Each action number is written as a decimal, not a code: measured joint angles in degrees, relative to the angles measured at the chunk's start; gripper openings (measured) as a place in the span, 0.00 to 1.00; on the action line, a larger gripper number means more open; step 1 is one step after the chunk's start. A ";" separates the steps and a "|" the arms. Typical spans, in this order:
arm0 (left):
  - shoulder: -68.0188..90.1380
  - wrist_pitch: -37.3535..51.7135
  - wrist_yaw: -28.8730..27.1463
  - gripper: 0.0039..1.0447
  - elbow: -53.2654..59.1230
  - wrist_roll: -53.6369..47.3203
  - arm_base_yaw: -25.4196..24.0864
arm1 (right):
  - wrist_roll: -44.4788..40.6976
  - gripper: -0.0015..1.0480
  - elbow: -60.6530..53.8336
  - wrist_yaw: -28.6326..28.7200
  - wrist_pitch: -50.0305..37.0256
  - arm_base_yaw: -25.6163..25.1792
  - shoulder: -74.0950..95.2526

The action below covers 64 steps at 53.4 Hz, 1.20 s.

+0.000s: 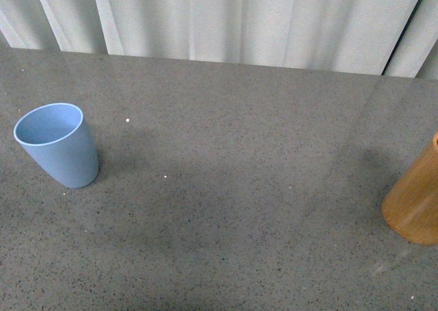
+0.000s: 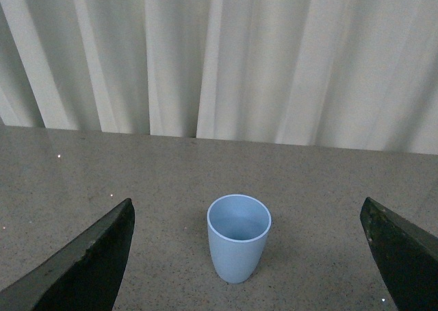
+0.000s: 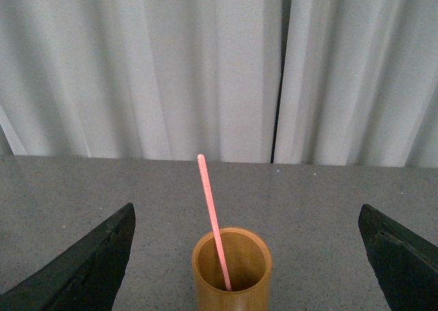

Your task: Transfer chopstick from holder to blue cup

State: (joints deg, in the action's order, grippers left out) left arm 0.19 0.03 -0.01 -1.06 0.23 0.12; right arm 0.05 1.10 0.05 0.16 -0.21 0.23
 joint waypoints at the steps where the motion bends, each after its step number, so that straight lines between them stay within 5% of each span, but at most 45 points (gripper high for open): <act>1: 0.00 0.00 0.00 0.94 0.00 0.02 0.00 | 0.00 0.90 0.00 -0.02 0.00 0.00 0.00; 14: 0.02 -0.02 -0.09 0.94 -0.02 0.04 0.00 | 0.00 0.90 0.00 0.00 0.00 0.00 0.00; 21: 11.04 -7.80 -11.63 0.94 -4.39 8.66 1.03 | 0.00 0.90 0.00 -0.04 0.00 0.00 0.00; 31: 46.27 -1.44 -2.91 0.94 -21.44 9.81 -6.25 | 0.00 0.90 0.00 -0.02 0.00 0.00 0.00; 42: 70.71 -10.73 -1.07 0.94 -38.03 7.93 -4.79 | 0.00 0.90 0.00 0.00 0.00 0.00 0.00; 64: 92.30 -10.62 -5.60 0.94 -49.70 7.54 -0.61 | 0.00 0.90 0.00 0.00 0.00 0.00 0.00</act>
State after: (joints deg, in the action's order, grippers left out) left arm 92.49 -10.59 -5.61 -50.76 7.77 -0.49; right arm 0.05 1.10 0.05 0.16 -0.21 0.23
